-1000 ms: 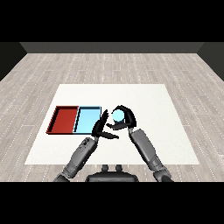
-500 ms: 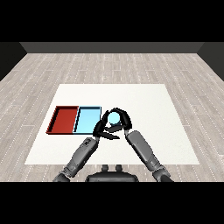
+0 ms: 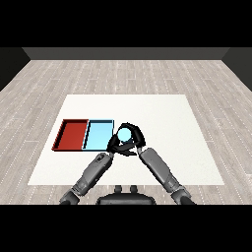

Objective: Pick the blue can and put it in the blue box

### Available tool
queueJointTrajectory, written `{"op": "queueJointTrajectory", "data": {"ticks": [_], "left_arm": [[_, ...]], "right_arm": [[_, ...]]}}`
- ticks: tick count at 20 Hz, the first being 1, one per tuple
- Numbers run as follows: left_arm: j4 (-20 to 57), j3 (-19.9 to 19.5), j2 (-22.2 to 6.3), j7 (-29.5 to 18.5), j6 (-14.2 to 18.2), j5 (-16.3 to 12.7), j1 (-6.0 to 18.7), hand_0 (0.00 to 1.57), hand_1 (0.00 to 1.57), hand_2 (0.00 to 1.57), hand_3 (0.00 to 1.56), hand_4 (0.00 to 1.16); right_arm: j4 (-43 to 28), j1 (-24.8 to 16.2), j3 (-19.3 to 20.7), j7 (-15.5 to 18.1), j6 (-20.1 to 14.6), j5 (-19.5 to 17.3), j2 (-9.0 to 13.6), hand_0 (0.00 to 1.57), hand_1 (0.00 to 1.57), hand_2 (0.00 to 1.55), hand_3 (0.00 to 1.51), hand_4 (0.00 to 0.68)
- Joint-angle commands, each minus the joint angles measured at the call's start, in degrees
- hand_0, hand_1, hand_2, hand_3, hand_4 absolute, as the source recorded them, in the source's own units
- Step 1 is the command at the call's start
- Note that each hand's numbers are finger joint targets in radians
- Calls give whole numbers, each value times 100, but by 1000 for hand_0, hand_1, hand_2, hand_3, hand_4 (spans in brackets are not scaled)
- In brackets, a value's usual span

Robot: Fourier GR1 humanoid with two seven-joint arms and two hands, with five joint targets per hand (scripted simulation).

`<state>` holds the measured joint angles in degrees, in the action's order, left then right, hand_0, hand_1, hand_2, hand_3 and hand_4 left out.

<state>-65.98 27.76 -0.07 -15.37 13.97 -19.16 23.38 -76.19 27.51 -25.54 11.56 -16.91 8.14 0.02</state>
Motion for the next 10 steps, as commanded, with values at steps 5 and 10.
{"op": "queueJointTrajectory", "data": {"ticks": [5, 10], "left_arm": [[446, 392, 6, 102, 802, -266, 591, 0, 0, 0, 0, 174], [464, 620, 1, 658, 1272, 223, 726, 0, 0, 0, 0, 0]], "right_arm": [[145, 139, -482, 199, -372, 483, -2, 1498, 1498, 1467, 1409, 533], [374, 577, -768, 177, -722, 808, 3, 1483, 1483, 1458, 1406, 572]]}}
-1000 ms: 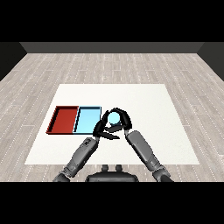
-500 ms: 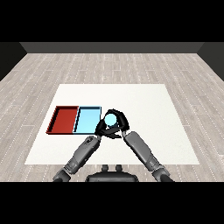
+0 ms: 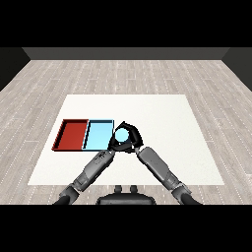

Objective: Pick the blue can and put it in the blue box

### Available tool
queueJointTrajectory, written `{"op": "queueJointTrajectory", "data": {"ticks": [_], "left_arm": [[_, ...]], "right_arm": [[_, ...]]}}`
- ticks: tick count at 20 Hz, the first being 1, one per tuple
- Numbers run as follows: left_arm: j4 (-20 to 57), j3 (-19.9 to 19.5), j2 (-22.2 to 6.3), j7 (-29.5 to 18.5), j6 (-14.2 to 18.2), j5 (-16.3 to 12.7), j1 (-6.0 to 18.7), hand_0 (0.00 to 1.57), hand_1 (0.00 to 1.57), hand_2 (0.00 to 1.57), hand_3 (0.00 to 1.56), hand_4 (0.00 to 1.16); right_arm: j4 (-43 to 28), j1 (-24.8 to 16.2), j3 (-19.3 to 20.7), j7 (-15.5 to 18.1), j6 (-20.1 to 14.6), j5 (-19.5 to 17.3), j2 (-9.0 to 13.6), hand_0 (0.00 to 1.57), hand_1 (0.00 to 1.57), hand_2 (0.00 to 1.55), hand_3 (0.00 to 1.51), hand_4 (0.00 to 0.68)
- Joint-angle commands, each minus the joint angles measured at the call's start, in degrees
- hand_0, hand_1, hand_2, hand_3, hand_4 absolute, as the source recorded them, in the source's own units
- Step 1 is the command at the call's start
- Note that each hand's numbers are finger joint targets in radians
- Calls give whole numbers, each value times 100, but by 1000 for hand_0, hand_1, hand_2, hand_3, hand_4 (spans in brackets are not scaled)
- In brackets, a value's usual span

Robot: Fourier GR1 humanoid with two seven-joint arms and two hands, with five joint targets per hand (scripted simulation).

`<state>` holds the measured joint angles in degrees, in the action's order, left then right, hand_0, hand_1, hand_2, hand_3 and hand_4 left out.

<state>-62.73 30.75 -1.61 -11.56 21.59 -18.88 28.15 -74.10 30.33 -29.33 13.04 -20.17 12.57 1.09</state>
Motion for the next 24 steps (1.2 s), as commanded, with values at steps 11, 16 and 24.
{"op": "queueJointTrajectory", "data": {"ticks": [11, 16, 24], "left_arm": [[893, 130, 152, -648, 443, -47, 251, 788, 788, 850, 579, 650], [223, 224, 154, 48, 994, -10, 270, 829, 829, 859, 570, 641], [102, -84, 159, -1215, 1075, -303, 102, 1571, 1571, 1552, 1468, 1044]], "right_arm": [[44, 3, -84, 21, 115, 128, -101, 1487, 1487, 1459, 1405, 592], [-472, -187, 241, -223, 403, 26, -48, 1468, 1468, 1452, 1403, 576], [-258, -361, 67, -159, 38, 94, -102, 0, 0, 0, 0, 0]]}}
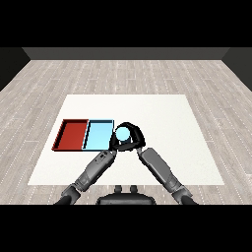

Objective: Pick the blue can and put it in the blue box

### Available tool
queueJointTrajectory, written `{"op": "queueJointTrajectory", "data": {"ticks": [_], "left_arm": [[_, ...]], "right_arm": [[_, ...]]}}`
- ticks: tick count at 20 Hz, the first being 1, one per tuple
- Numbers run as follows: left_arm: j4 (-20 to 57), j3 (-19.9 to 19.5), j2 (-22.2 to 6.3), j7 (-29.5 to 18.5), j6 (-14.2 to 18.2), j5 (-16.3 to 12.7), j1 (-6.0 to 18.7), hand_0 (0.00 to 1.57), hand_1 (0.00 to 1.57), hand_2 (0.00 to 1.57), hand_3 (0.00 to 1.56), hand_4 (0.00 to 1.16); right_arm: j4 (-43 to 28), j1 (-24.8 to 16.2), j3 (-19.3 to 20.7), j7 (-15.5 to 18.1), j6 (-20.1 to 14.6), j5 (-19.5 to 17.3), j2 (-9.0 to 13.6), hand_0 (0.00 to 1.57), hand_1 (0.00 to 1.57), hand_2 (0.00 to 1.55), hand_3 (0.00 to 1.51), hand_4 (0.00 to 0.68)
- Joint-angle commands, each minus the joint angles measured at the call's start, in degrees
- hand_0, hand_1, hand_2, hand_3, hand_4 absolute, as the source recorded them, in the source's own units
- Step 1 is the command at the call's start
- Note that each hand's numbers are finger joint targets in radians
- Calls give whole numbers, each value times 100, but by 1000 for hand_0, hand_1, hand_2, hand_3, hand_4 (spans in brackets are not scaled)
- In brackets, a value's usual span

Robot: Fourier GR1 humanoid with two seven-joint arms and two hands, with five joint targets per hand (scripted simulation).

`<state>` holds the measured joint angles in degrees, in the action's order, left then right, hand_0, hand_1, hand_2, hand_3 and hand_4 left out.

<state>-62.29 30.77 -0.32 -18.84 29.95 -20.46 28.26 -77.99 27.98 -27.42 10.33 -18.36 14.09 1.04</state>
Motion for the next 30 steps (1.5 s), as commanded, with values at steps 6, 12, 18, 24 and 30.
{"op": "queueJointTrajectory", "data": {"ticks": [6, 12, 18, 24, 30], "left_arm": [[104, 137, 31, -779, 357, -551, 186, 1571, 1571, 1552, 1468, 1044], [411, -374, 31, -861, 87, 117, 235, 1571, 1571, 1571, 1470, 1144], [355, -404, 31, -725, 110, 399, 86, 1571, 1571, 1571, 1486, 1145], [810, -893, -166, -962, 83, 514, 151, 1571, 1571, 1571, 1472, 1128], [1212, -1505, -844, -614, 168, 549, 449, 1571, 1571, 1565, 1486, 1138]], "right_arm": [[-301, 19, -180, -432, -268, -208, -102, 0, 0, 0, 0, 0], [-44, -56, 749, -78, 140, -370, 67, 0, 0, 0, 0, 0], [-306, -166, 1062, -45, 635, -128, -64, 0, 0, 0, 0, 0], [-1763, -1627, 1159, 214, 1207, 156, 751, 0, 0, 0, 0, 0], [-2655, -1855, 1732, -201, 948, 407, 911, 0, 0, 0, 0, 0]]}}
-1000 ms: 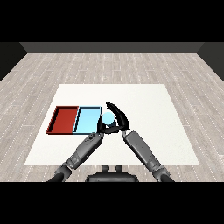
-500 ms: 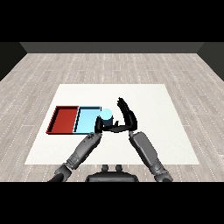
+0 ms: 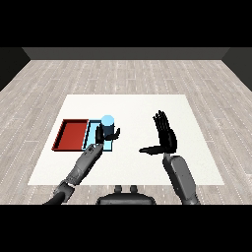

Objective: Pick the blue can and put it in the blue box

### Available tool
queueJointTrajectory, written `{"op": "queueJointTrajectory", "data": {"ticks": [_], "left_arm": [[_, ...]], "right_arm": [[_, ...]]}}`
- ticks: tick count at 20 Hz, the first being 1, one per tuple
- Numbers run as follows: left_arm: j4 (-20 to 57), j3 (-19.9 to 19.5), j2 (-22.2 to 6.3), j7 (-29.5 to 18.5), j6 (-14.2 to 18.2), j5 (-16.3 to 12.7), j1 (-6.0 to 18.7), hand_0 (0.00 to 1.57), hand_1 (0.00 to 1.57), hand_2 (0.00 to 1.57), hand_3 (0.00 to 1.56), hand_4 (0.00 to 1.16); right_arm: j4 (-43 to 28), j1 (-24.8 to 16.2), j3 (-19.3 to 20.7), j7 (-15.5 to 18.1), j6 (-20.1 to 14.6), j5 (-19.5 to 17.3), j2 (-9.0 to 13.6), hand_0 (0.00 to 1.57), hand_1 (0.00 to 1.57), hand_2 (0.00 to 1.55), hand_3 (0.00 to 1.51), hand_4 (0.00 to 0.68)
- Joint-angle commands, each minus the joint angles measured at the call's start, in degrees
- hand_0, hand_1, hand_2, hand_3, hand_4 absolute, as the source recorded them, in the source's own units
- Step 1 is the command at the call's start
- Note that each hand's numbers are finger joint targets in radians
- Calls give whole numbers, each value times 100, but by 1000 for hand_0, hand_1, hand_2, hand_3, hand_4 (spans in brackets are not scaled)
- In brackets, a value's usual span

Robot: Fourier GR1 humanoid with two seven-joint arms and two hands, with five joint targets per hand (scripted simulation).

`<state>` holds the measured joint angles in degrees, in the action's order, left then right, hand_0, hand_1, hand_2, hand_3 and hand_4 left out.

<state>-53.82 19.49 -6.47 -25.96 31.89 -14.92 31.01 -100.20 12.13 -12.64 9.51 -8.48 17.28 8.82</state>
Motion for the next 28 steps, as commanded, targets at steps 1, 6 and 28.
{"op": "queueJointTrajectory", "data": {"ticks": [1, 6, 28], "left_arm": [[347, -561, -572, 383, -167, -113, 356, 1567, 1567, 1557, 1486, 1133], [1322, -545, -814, 1092, 12, 234, 727, 1563, 1563, 1541, 1463, 1097], [5131, -1298, -406, 1136, -722, 346, 1666, 579, 579, 595, 512, 538]], "right_arm": [[-150, -137, 458, 136, 53, 108, 180, 0, 0, 0, 0, 0], [200, -426, 655, 539, 363, 356, 103, 0, 0, 0, 0, 0], [1186, 154, 1109, 585, 580, 596, -78, 0, 0, 0, 0, 0]]}}
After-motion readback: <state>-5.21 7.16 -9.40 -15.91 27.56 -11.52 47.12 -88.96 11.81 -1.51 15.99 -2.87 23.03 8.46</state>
